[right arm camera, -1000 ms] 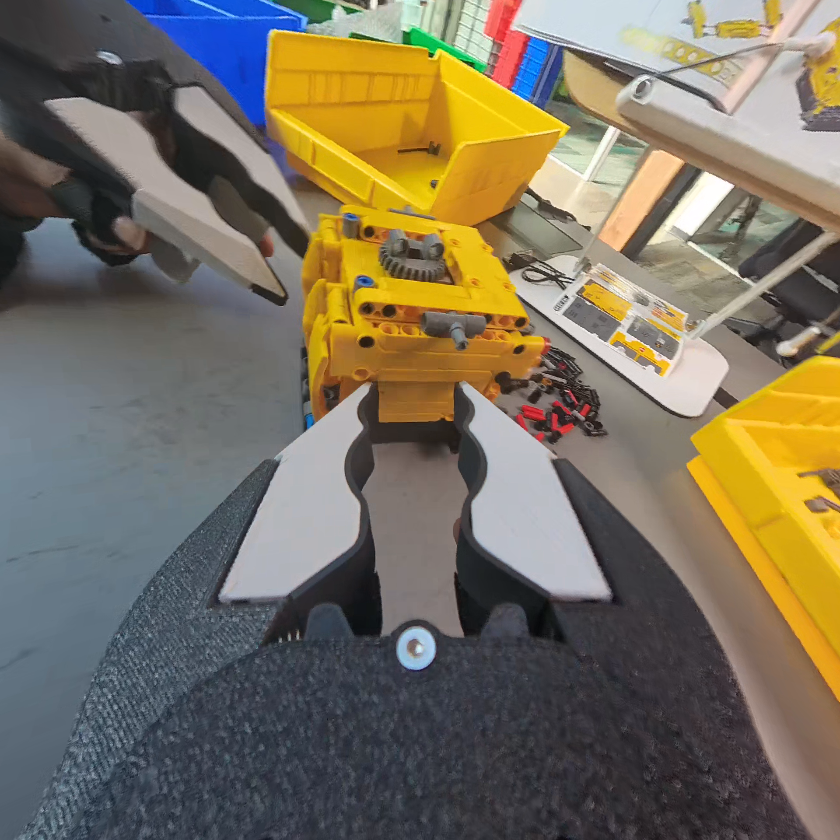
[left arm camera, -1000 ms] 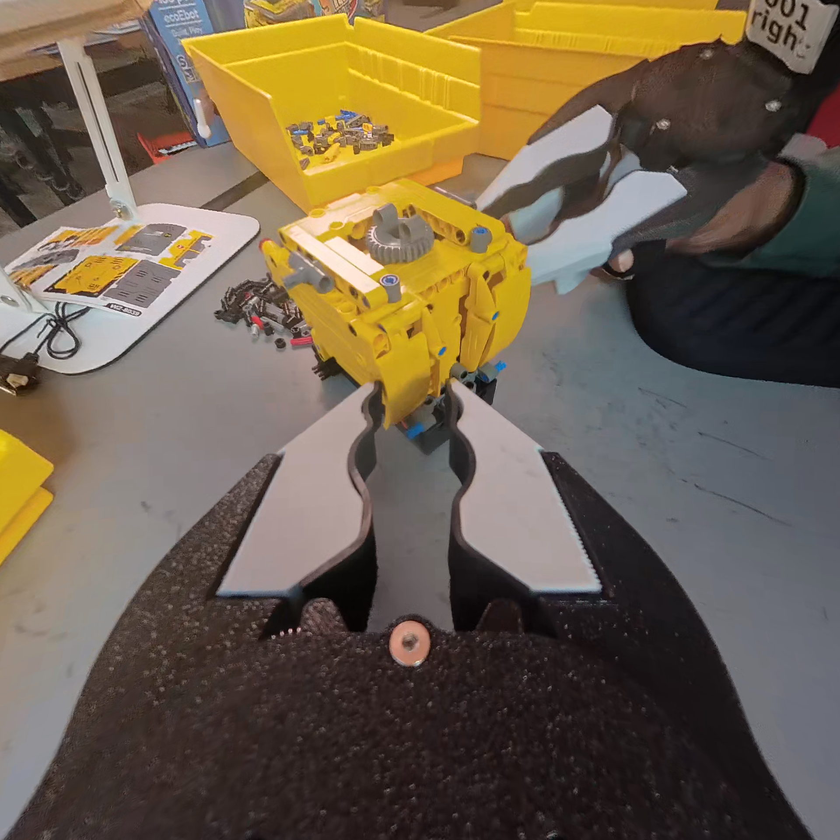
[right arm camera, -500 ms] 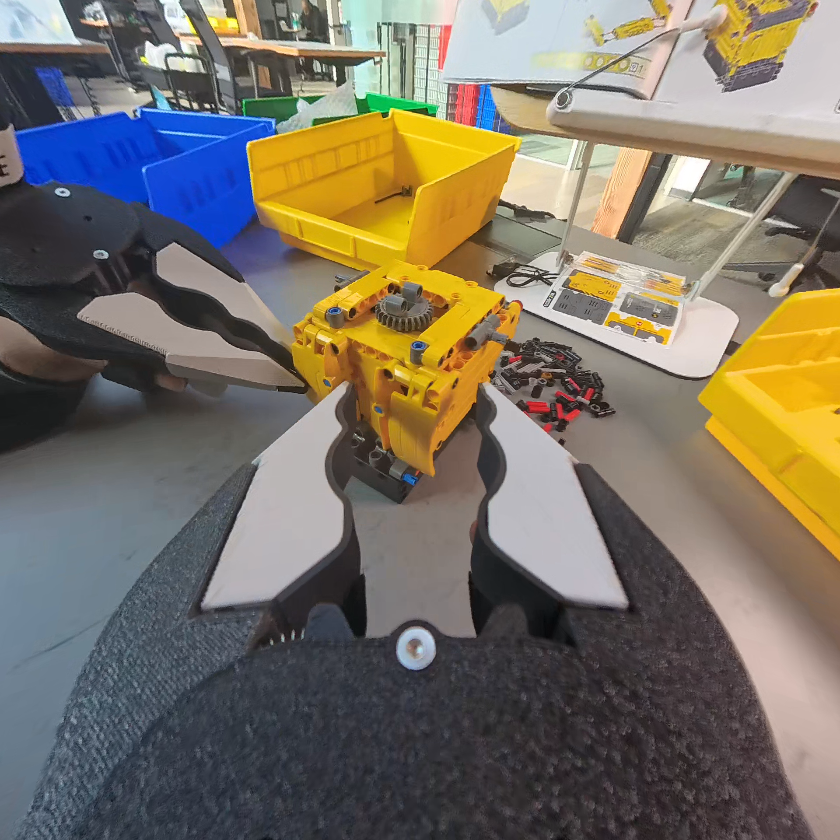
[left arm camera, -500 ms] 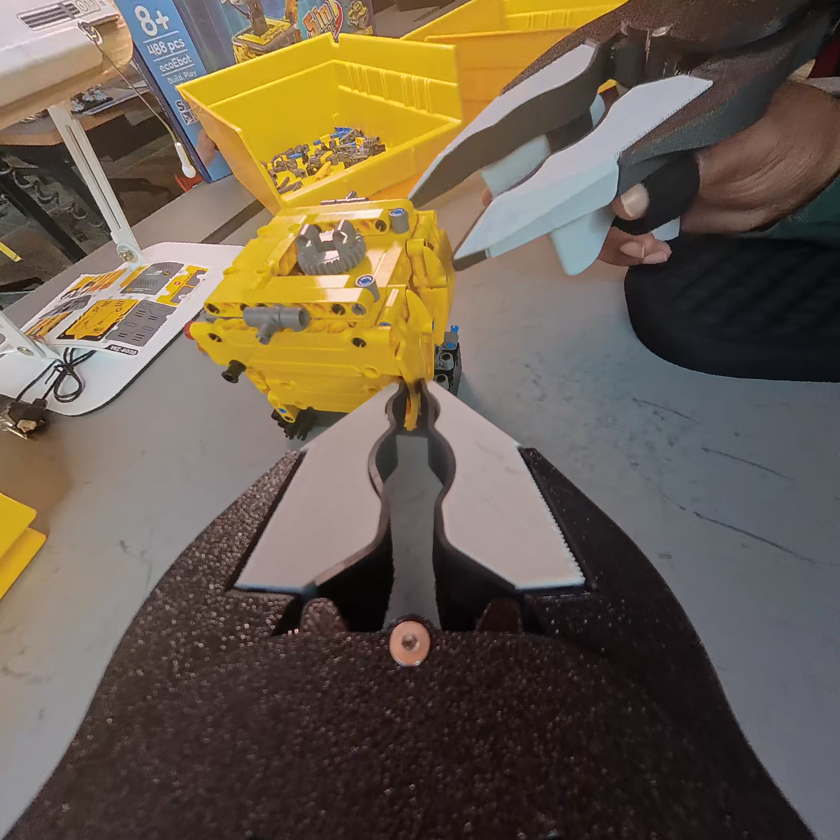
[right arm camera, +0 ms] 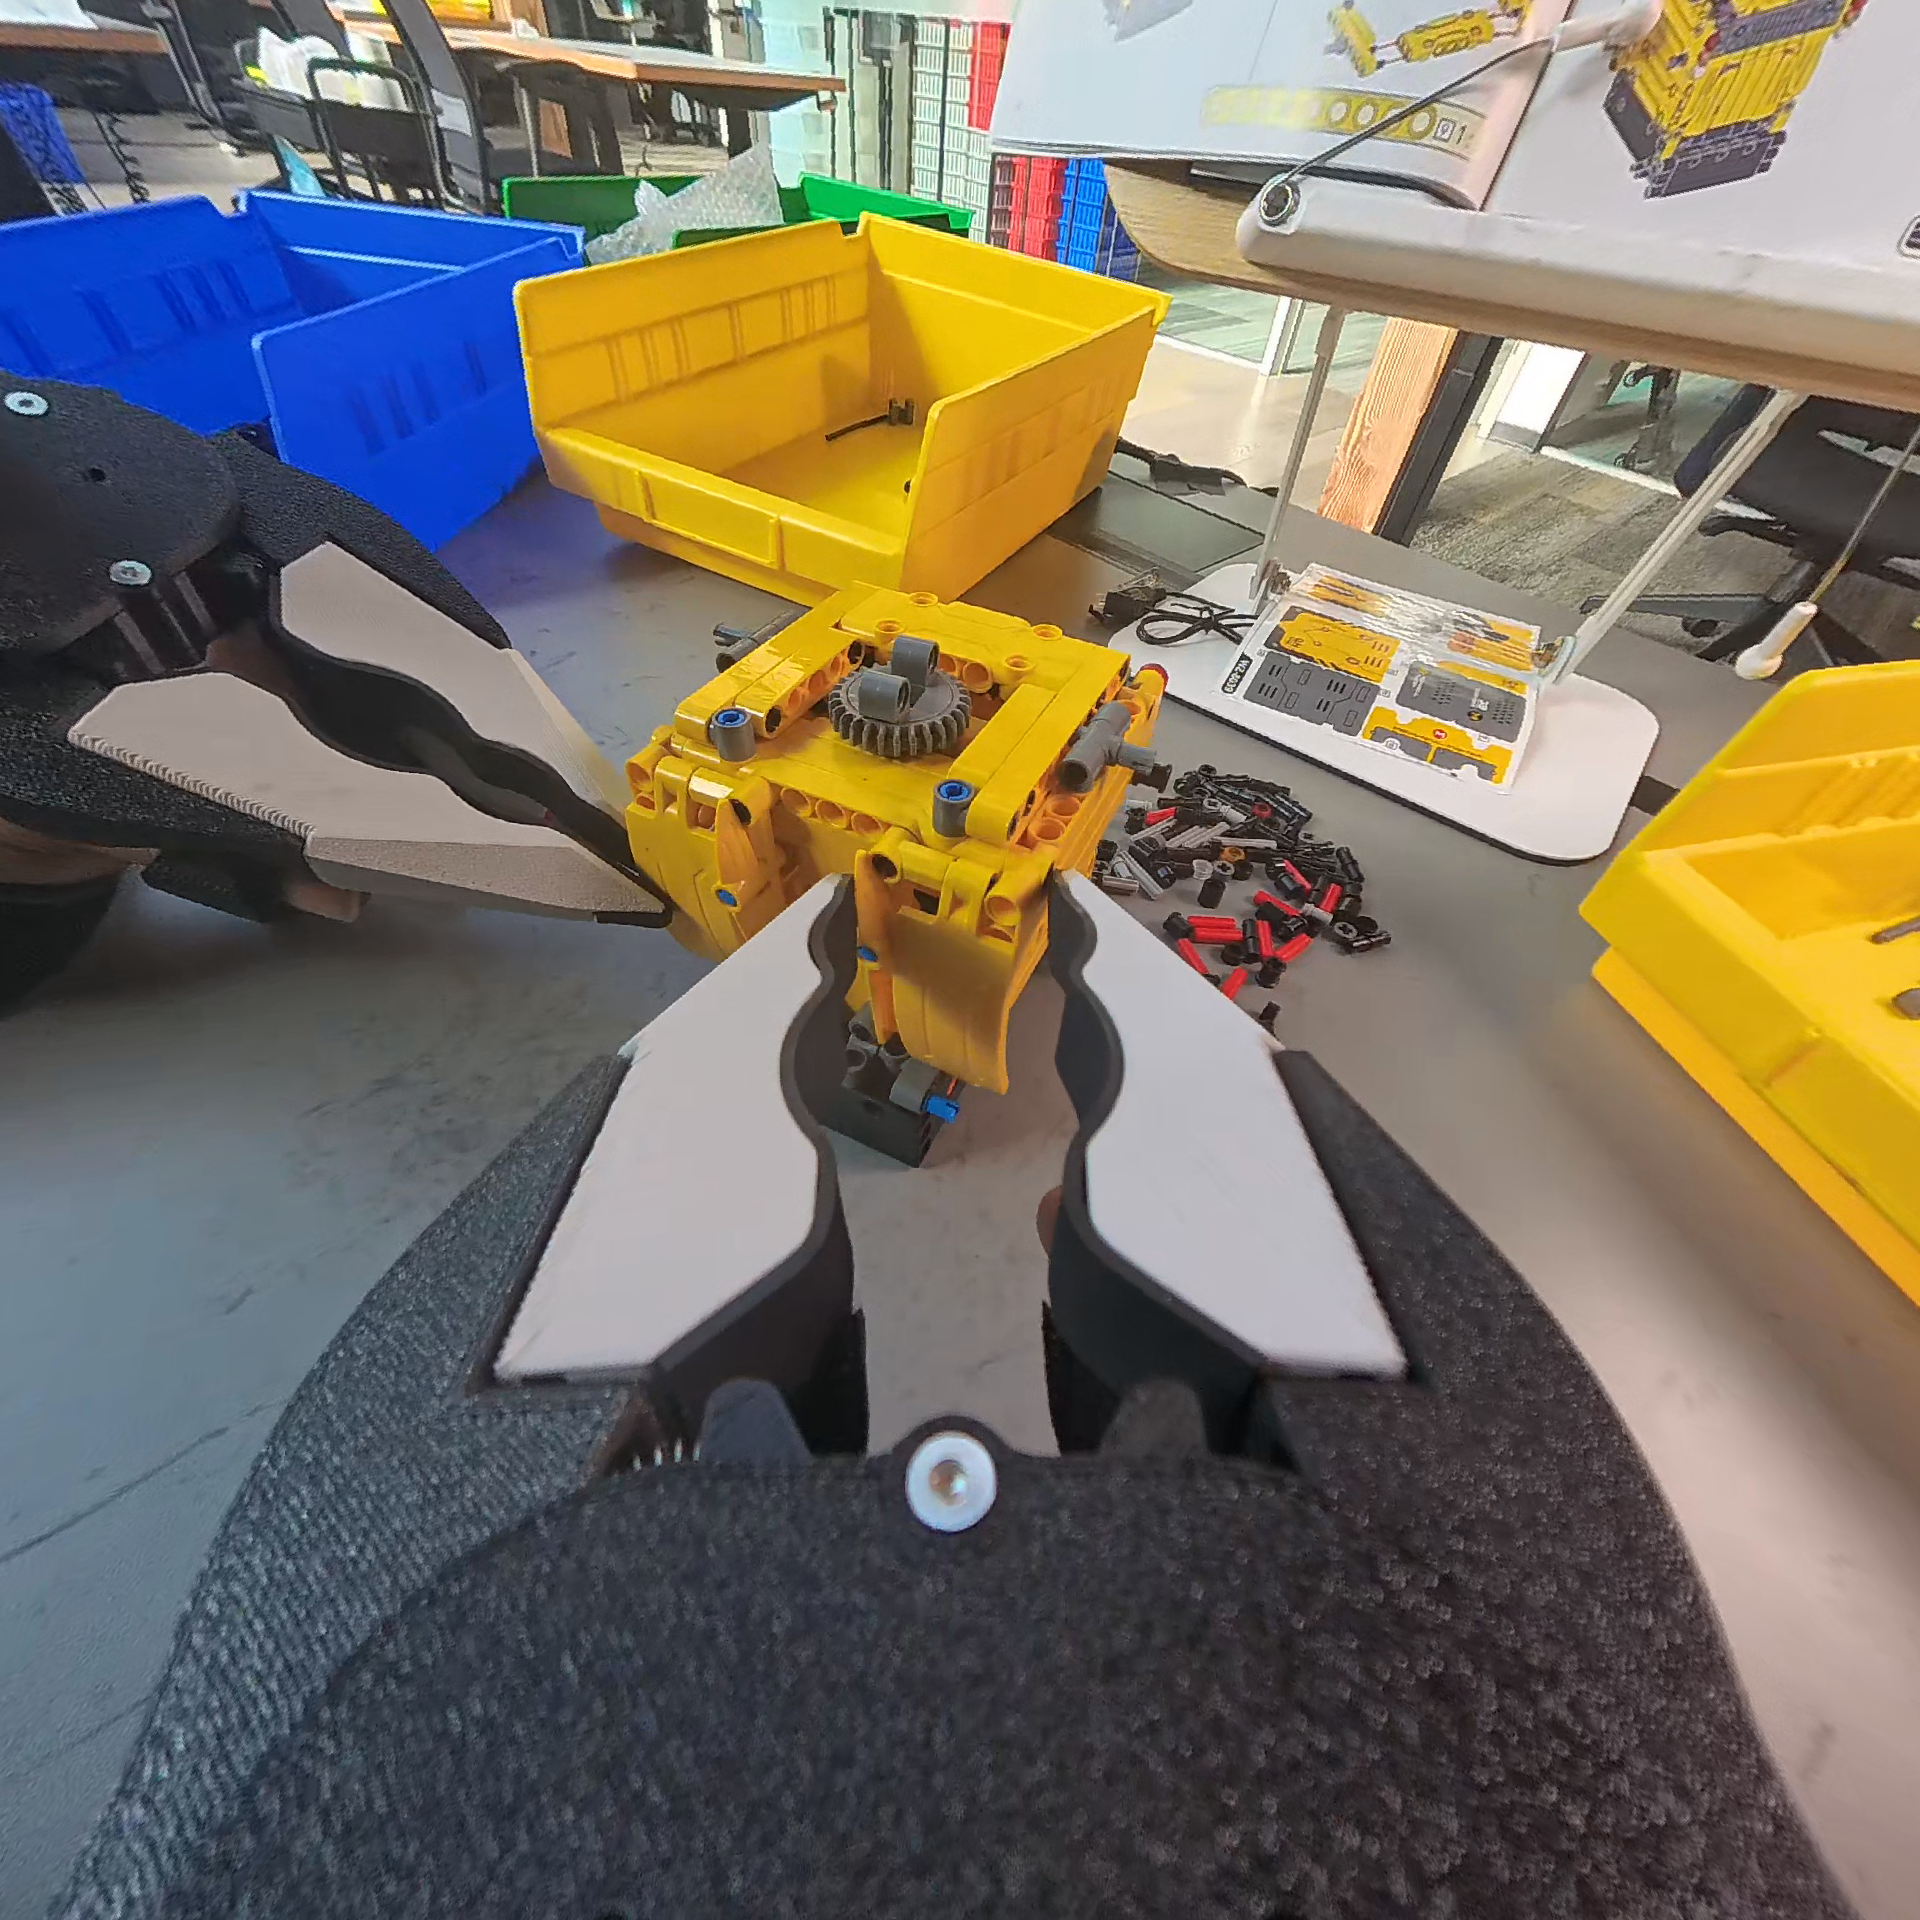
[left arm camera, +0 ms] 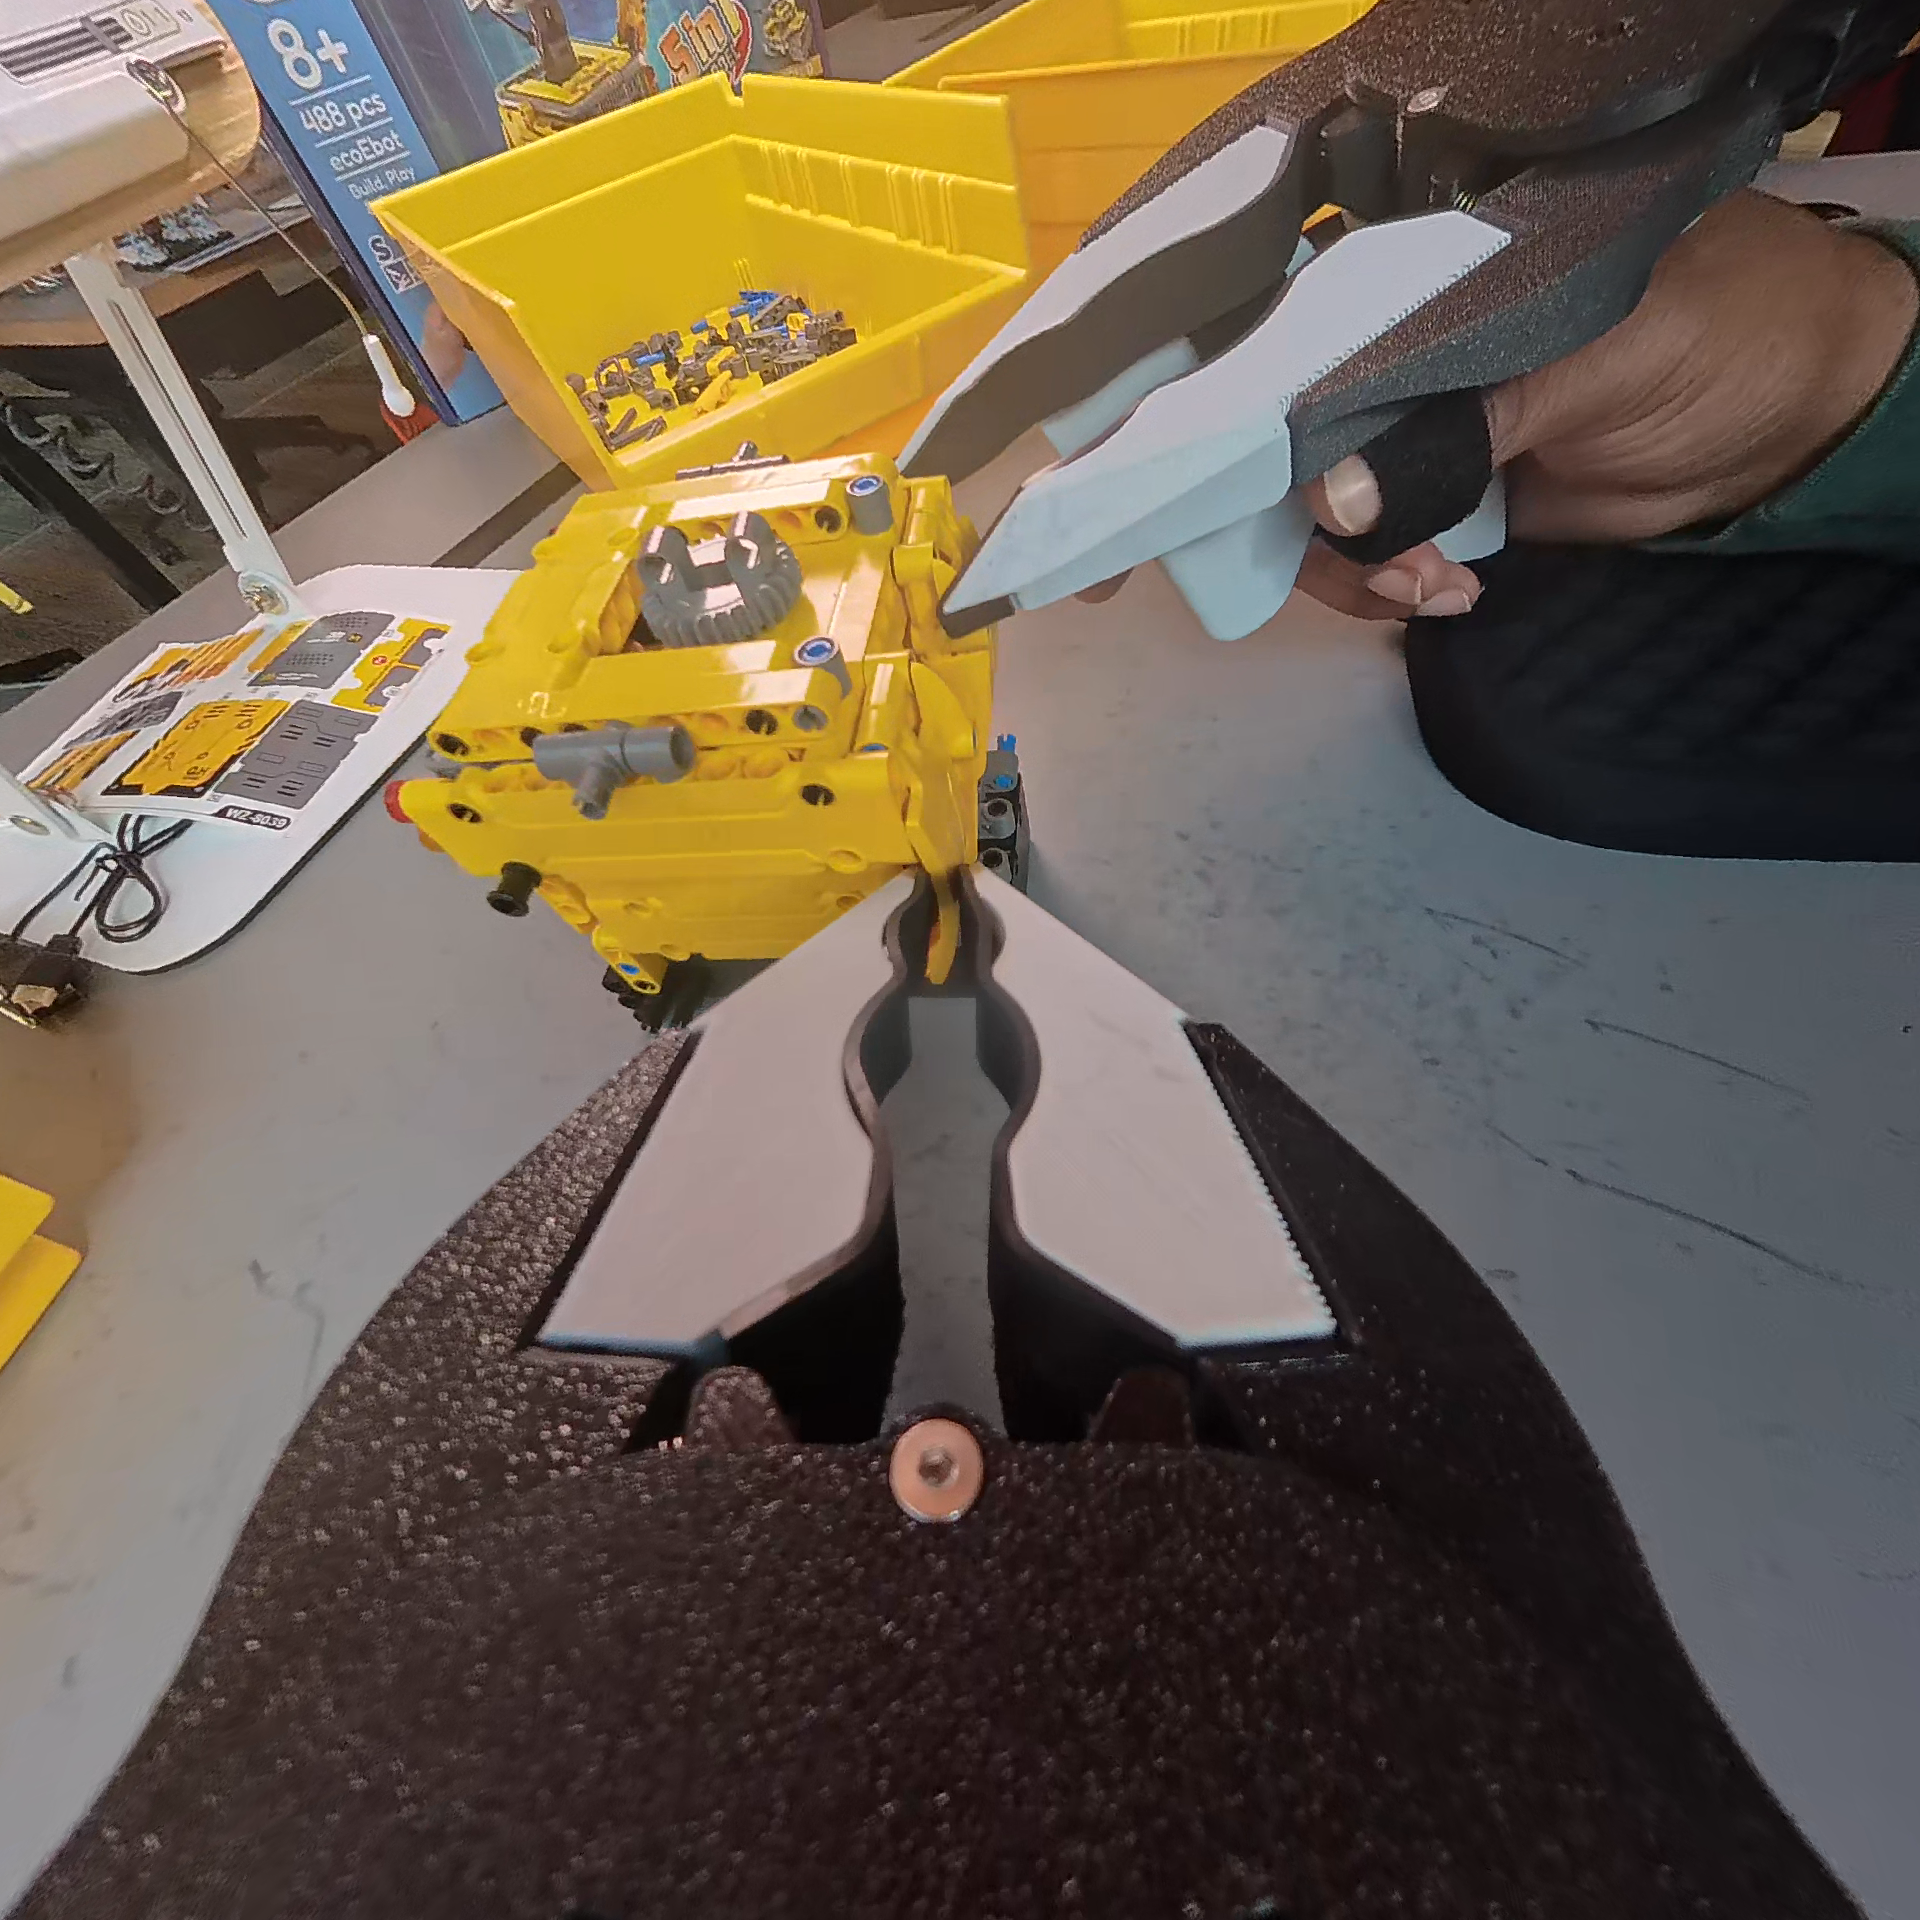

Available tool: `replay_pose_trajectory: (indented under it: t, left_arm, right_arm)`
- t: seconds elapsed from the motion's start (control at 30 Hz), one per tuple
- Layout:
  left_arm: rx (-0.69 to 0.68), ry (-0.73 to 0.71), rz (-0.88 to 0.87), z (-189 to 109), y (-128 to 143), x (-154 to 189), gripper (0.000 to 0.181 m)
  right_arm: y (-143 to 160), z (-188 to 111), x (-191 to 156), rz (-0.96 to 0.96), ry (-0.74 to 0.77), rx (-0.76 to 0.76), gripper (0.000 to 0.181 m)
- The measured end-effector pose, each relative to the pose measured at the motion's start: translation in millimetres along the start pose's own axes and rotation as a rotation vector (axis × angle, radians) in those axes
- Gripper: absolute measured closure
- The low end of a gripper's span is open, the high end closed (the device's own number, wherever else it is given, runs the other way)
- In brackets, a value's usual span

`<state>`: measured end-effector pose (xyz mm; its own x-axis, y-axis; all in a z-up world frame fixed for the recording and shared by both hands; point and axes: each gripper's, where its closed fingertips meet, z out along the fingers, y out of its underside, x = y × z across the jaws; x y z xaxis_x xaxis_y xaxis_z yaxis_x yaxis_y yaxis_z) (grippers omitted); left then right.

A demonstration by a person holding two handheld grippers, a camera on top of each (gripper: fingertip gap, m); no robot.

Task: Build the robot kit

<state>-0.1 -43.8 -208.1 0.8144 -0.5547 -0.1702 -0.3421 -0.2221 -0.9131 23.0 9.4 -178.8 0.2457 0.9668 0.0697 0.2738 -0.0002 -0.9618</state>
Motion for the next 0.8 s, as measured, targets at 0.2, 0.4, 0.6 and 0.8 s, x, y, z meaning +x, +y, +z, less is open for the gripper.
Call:
replay_pose_trajectory:
  t: [0.2, 0.4, 0.6, 0.8]
  left_arm:
    - [0.0, 0.003, -0.001, 0.2, 0.0, 0.4, 0.177]
    - [0.0, 0.003, -0.001, 0.3, -0.1, 0.7, 0.177]
    - [-0.001, 0.005, -0.002, 0.1, 0.3, 0.7, 0.177]
    - [0.003, 0.003, 0.0, -0.5, -0.1, 0.0, 0.177]
  right_arm:
    - [0.2, -0.4, 0.5, 0.017, -0.003, 0.002, 0.147]
    - [0.4, -0.6, 0.7, 0.027, -0.005, 0.002, 0.148]
    - [0.0, -1.7, 0.1, 0.024, -0.007, 0.006, 0.148]
    - [0.5, -3.5, -10.9, -0.016, -0.07, 0.004, 0.124]
